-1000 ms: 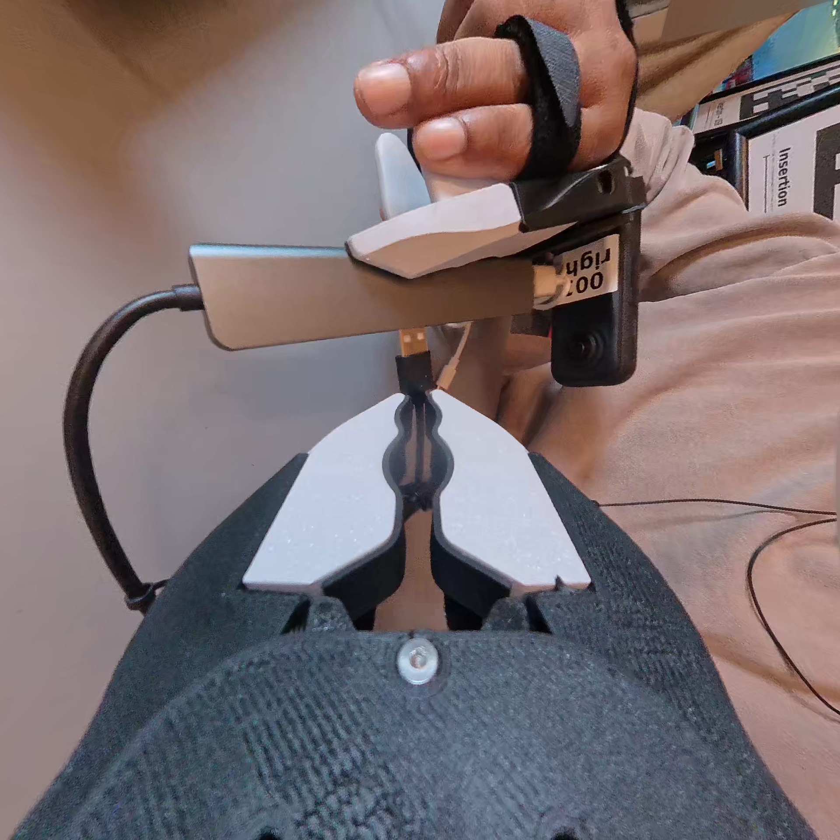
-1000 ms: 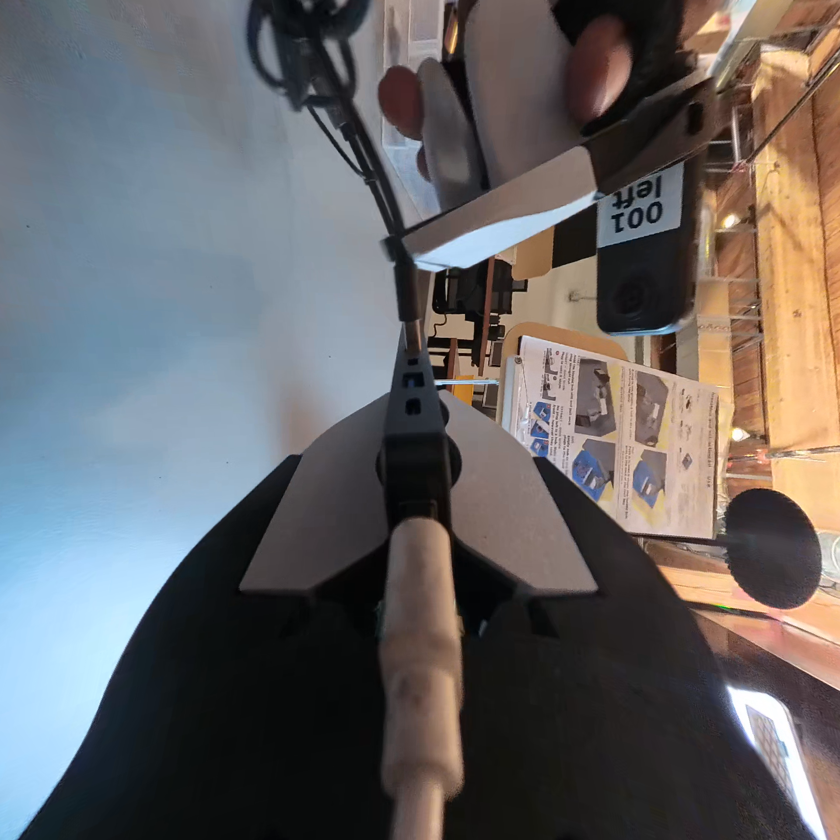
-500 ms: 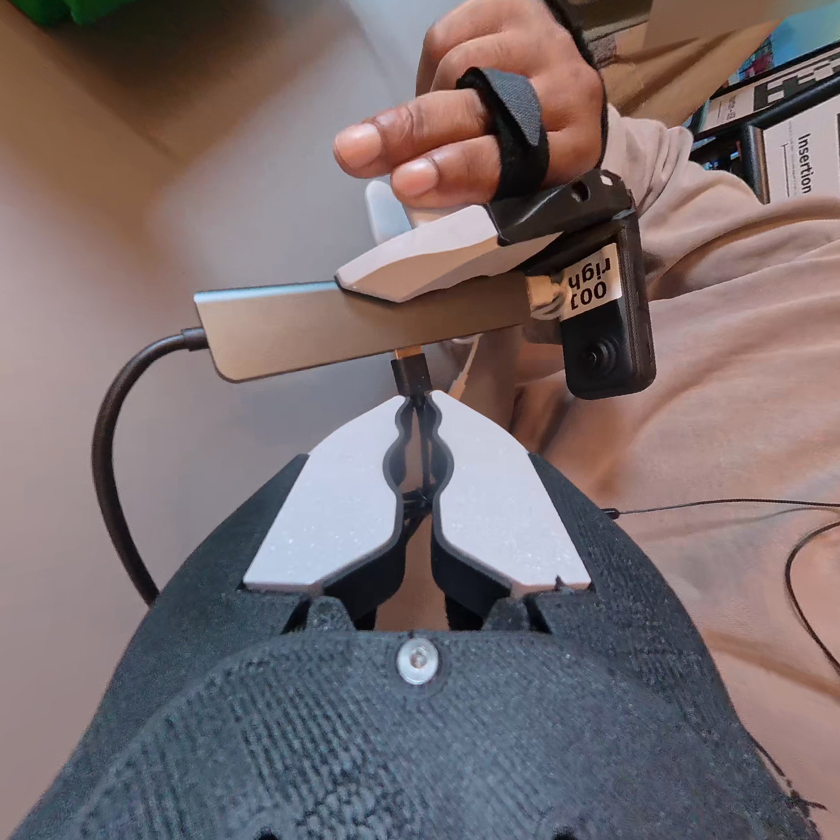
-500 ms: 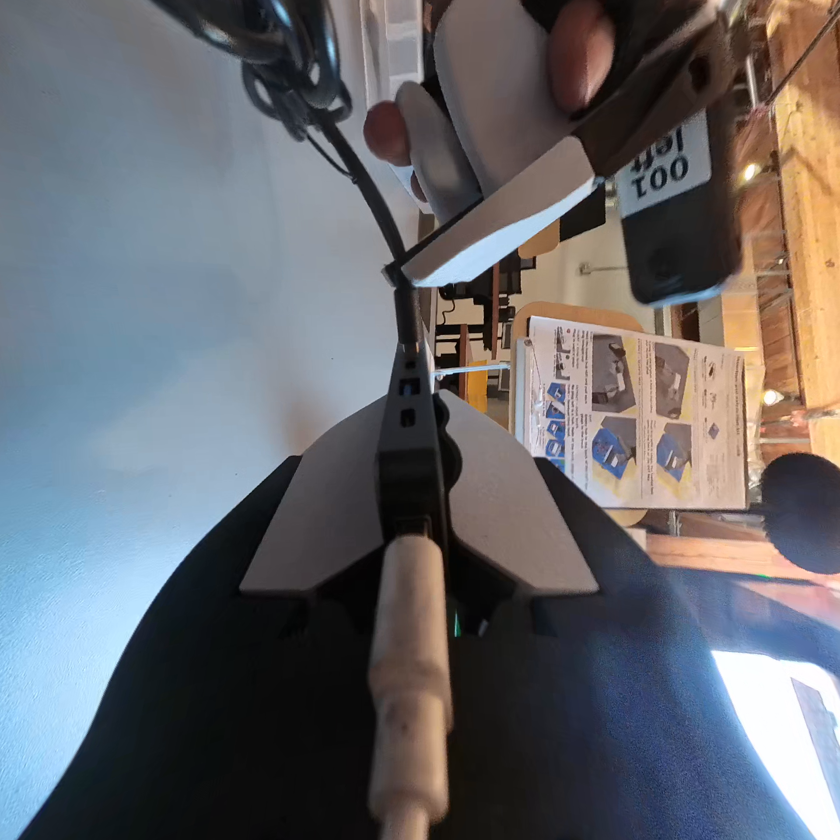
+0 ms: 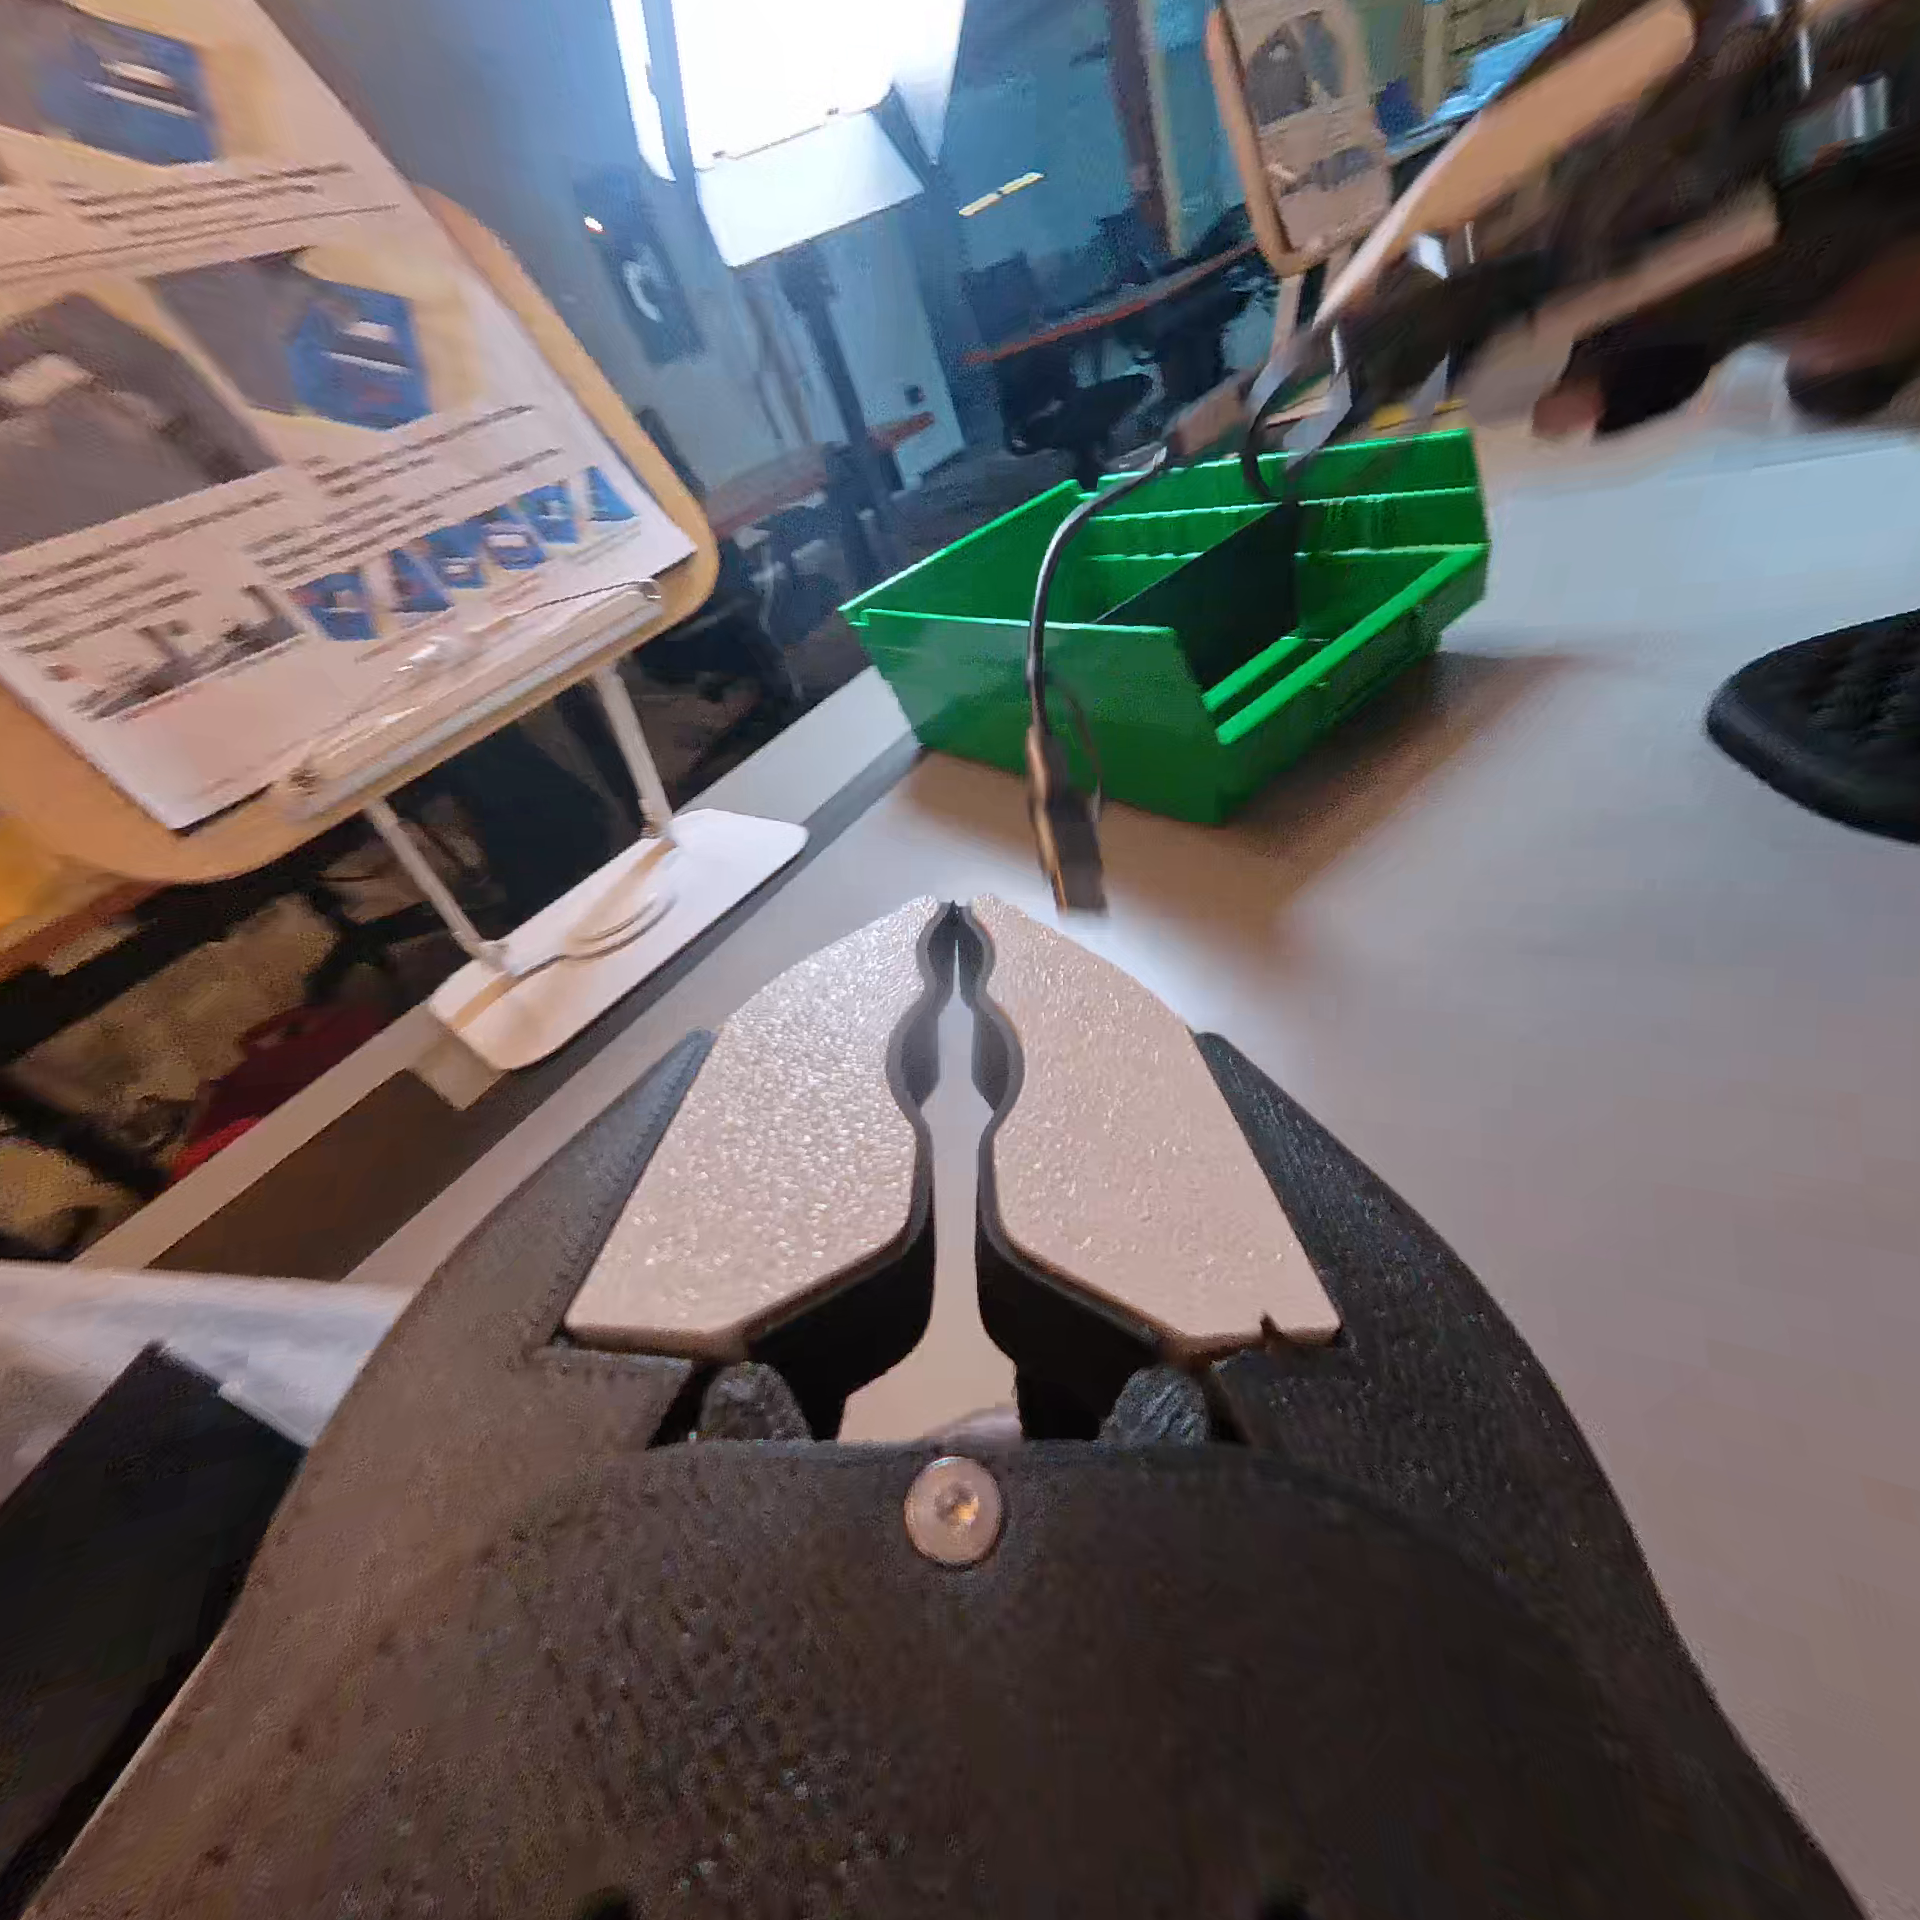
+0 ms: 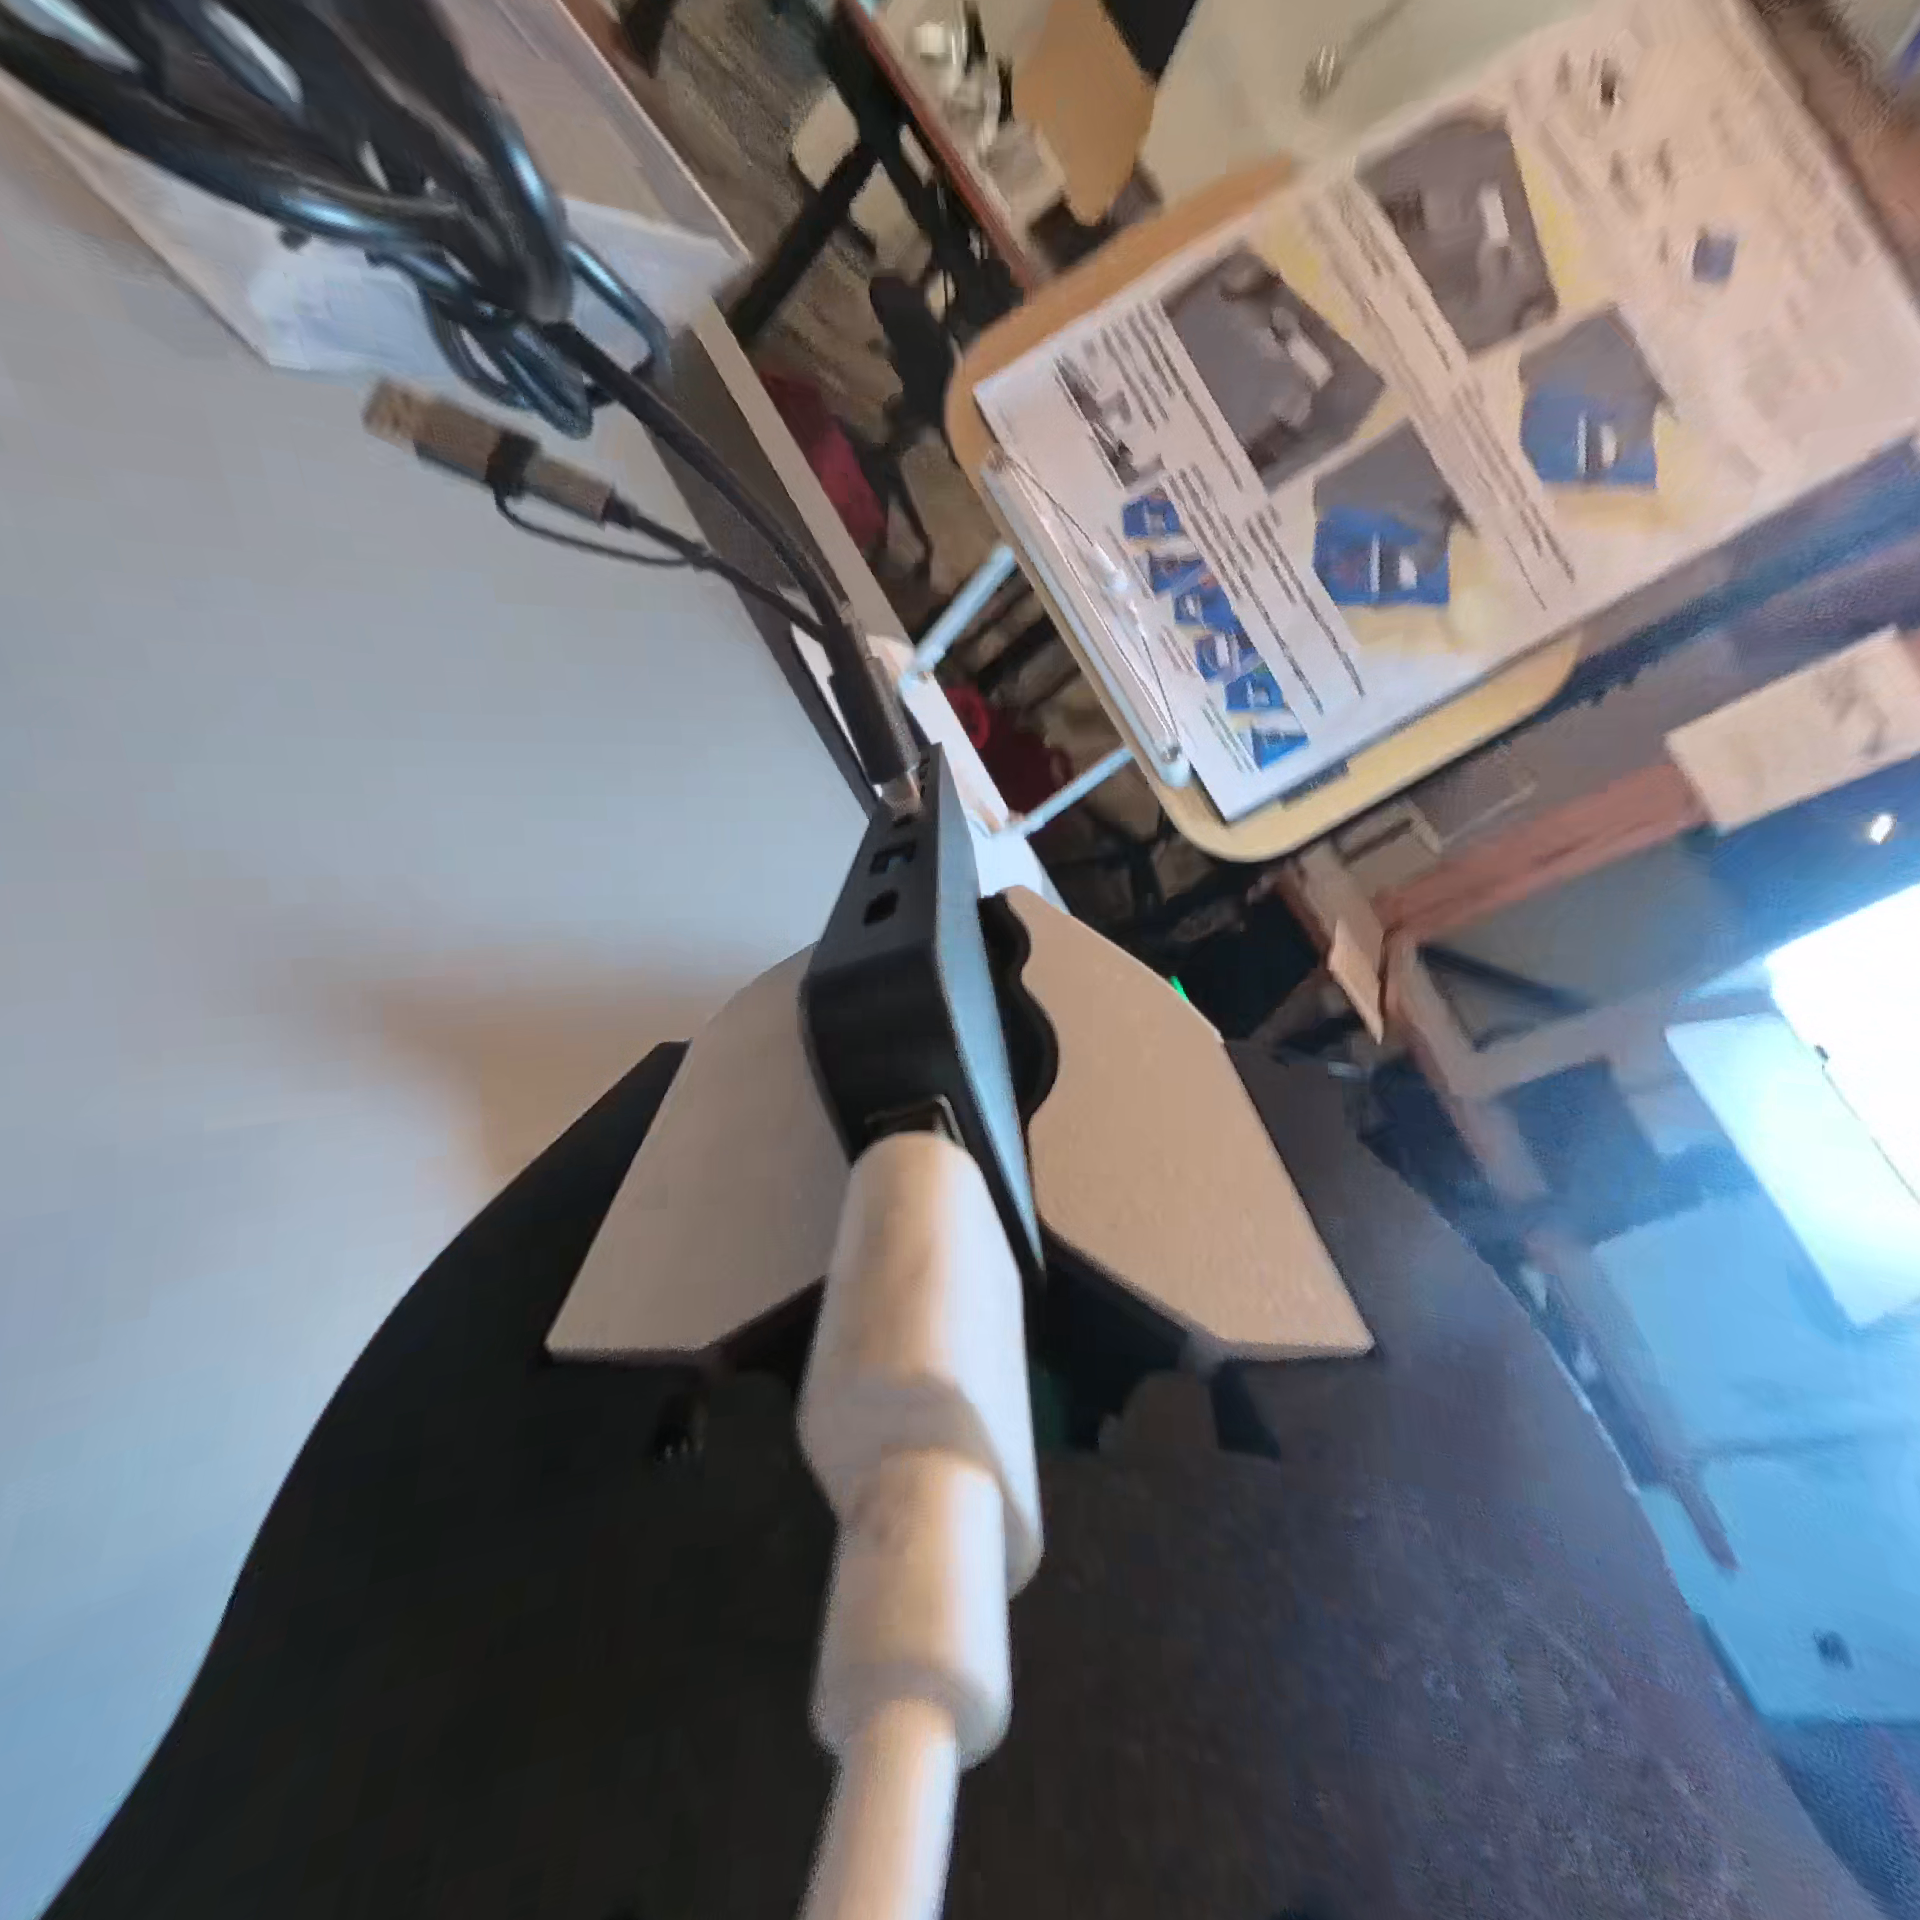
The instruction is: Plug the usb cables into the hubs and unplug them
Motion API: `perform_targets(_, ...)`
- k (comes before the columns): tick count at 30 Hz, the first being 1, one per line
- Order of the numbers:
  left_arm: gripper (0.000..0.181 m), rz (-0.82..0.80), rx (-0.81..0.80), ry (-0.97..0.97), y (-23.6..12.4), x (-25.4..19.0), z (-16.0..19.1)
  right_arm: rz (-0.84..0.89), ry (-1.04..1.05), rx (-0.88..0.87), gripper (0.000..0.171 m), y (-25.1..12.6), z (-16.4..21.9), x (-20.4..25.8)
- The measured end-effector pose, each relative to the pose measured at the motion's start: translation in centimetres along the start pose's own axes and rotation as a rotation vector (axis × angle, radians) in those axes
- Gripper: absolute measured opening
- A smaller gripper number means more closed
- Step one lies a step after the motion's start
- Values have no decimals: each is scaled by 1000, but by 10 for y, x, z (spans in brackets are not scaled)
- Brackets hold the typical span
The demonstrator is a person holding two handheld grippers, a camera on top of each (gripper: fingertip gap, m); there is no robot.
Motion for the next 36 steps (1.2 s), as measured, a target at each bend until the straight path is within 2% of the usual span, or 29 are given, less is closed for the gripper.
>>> perform_targets(3, 0, -57, -51, -19, -11, 3, 7, 33, 42, 151, 12, -8, 6, -59)
perform_targets(6, 9, -81, -80, -84, -13, 7, 6, 28, 48, 373, 13, -7, 28, -111)
perform_targets(7, 16, -82, -94, -100, -13, 8, 4, 29, 38, 462, 13, -5, 40, -127)
perform_targets(9, 44, -72, -96, -147, -11, 8, 4, 9, 9, 625, 12, 0, 63, -152)
perform_targets(12, 76, -33, -102, -257, -9, 7, 4, -49, 2, 818, 14, 11, 93, -176)
perform_targets(15, 87, -48, -103, -267, -8, 9, 7, -116, 3, 969, 12, 27, 117, -185)
perform_targets(16, 84, -57, -111, -255, -8, 10, 6, -131, -8, 1012, 11, 33, 124, -187)
perform_targets(18, 68, -81, -128, -235, -11, 12, 3, -157, -13, 1063, 11, 49, 139, -187)
perform_targets(22, 5, -106, -147, -235, -20, 15, 1, -206, 7, 1112, 10, 86, 167, -170)
perform_targets(23, 0, -89, -143, -251, -21, 16, 1, -218, 6, 1129, 9, 94, 174, -165)
perform_targets(26, 0, -32, -109, -310, -21, 14, 7, -197, -63, 1181, 8, 114, 197, -159)
perform_targets(28, 0, -18, -92, -312, -22, 13, 11, -214, -37, 1194, 7, 120, 209, -157)
perform_targets(30, 0, 14, -80, -306, -22, 9, 13, -252, 5, 1186, 1, 123, 220, -152)
perform_targets(34, 0, 73, -85, -314, -19, 2, 13, -296, -55, 1223, 0, 119, 245, -146)
perform_targets(36, 0, 79, -79, -304, -18, 0, 15, -290, -80, 1191, 13, 121, 244, -148)
Point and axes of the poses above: each gripper's, where its closed fingertips meet, y out along the fingers, z out of its underside, x = y × z across the jaws, the point moved 2 cm from there along -y, back along the fingers, and after that the axes turned 5 degrees about -z, right-handed, at the moved point
